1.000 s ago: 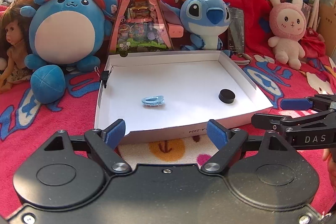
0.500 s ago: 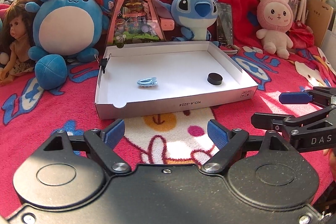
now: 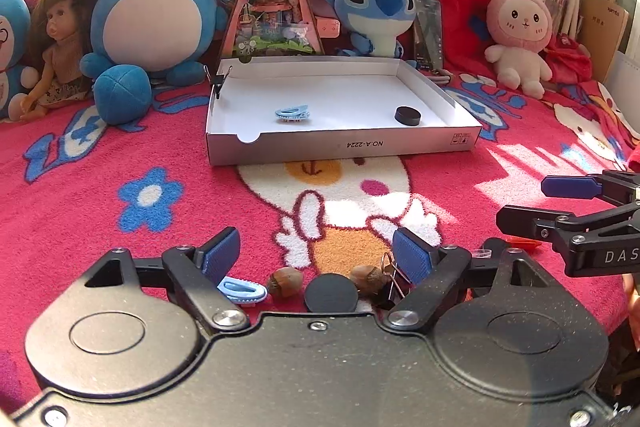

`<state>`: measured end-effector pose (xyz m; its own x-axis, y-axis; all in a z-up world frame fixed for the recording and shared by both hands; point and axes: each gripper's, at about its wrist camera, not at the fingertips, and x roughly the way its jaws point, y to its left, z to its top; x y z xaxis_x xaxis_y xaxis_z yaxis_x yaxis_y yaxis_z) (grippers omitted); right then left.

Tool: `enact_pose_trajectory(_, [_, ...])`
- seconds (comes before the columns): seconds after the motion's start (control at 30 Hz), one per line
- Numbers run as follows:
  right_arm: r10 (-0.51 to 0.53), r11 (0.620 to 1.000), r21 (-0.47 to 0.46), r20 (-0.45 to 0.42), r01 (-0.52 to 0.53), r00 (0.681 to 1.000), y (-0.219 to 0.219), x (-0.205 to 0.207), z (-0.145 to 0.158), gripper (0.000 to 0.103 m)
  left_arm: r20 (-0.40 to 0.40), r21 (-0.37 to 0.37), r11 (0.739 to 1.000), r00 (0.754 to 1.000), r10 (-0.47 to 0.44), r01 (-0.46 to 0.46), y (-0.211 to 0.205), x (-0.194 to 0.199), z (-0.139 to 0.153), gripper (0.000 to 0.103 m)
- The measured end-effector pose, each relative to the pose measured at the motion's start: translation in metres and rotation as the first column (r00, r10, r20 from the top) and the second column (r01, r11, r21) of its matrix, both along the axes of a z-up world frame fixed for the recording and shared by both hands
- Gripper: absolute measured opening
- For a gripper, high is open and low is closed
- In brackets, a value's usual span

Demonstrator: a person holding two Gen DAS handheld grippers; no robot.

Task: Organize rigid objects
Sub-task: 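Withdraw both tools from the box back toward the remaining items, then grasp another black disc with the left tool while the right tool grasps a black lid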

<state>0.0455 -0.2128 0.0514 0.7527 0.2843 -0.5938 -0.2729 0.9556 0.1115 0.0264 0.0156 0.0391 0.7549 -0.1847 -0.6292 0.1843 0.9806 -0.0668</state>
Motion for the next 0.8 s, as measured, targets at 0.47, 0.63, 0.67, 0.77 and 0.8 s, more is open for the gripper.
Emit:
enact_pose_trajectory(0.47, [0.019, 1.0, -0.019, 0.056, -0.018, 0.998, 0.018, -0.054, -0.018, 0.081, -0.065, -0.038, 0.999, 0.998, -0.021, 0.018, 0.004, -0.031, -0.013, 0.034])
enact_pose_trajectory(0.63, [0.045, 0.999, -0.026, 0.03, -0.044, 0.999, 0.028, -0.058, -0.027, 0.069, -0.047, 0.001, 1.0, 0.999, 0.003, -0.003, -0.001, -0.029, -0.021, 0.033])
enact_pose_trajectory(0.67, [0.05, 0.998, -0.036, 0.028, -0.049, 0.998, 0.031, -0.059, -0.029, 0.068, -0.043, 0.003, 1.0, 0.999, 0.007, -0.007, -0.001, -0.028, -0.021, 0.033])
enact_pose_trajectory(0.77, [0.057, 0.997, -0.06, 0.028, -0.056, 0.998, 0.037, -0.06, -0.033, 0.062, -0.037, -0.001, 1.0, 0.999, 0.017, -0.017, -0.001, -0.026, -0.024, 0.033])
enact_pose_trajectory(0.8, [0.058, 0.996, -0.062, 0.029, -0.057, 0.998, 0.039, -0.06, -0.034, 0.059, -0.034, -0.002, 1.0, 0.999, 0.02, -0.02, -0.002, -0.026, -0.025, 0.033])
